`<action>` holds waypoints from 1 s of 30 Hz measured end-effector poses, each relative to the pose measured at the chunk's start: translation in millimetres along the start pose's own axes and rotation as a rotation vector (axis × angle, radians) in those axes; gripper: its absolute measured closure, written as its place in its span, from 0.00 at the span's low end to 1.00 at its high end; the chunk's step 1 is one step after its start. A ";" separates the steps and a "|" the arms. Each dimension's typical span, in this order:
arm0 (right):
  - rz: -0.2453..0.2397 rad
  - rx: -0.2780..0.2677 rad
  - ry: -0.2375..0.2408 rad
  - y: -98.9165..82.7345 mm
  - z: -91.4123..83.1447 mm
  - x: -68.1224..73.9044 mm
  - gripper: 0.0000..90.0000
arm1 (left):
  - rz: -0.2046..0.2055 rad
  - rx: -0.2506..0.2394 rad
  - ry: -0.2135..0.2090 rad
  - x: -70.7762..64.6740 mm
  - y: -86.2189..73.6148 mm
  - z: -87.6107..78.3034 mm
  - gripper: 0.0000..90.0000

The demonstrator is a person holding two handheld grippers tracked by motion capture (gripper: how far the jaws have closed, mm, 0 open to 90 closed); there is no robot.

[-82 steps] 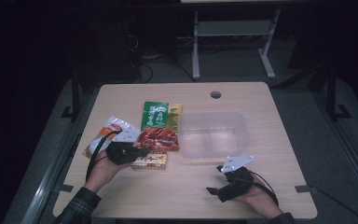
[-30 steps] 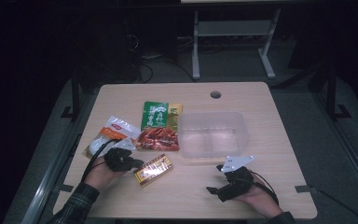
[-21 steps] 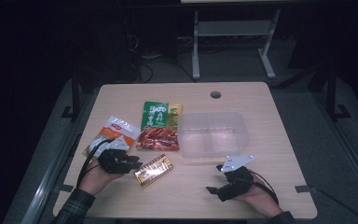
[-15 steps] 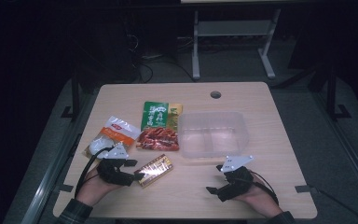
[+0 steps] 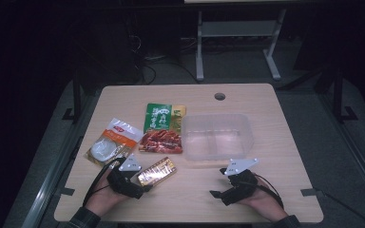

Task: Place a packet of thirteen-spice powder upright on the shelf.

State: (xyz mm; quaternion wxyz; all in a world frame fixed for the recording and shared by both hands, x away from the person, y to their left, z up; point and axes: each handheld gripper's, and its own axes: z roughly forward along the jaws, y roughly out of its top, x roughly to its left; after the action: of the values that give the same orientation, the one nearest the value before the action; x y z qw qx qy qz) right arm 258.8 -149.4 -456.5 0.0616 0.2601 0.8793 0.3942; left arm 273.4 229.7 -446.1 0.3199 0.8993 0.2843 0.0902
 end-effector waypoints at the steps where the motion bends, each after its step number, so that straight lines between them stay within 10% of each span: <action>1: 0.000 0.000 0.000 0.0 0.0 0.0 0.15 | 0.000 0.000 0.000 0.0 0.0 0.0 0.21; 14: -0.006 0.000 0.002 0.0 0.4 -0.1 0.15 | 0.047 0.062 0.018 -1.2 -1.6 11.0 0.28; 30: -0.001 -0.004 -0.001 0.0 -2.0 -0.7 0.15 | 0.056 0.076 -0.056 -1.3 3.7 9.1 0.36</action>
State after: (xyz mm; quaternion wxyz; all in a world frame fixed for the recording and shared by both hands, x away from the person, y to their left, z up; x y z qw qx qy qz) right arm 258.8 -151.1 -455.2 0.0627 0.2595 0.8787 0.3957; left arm 277.2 221.9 -450.9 0.2909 0.9205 0.2532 0.0629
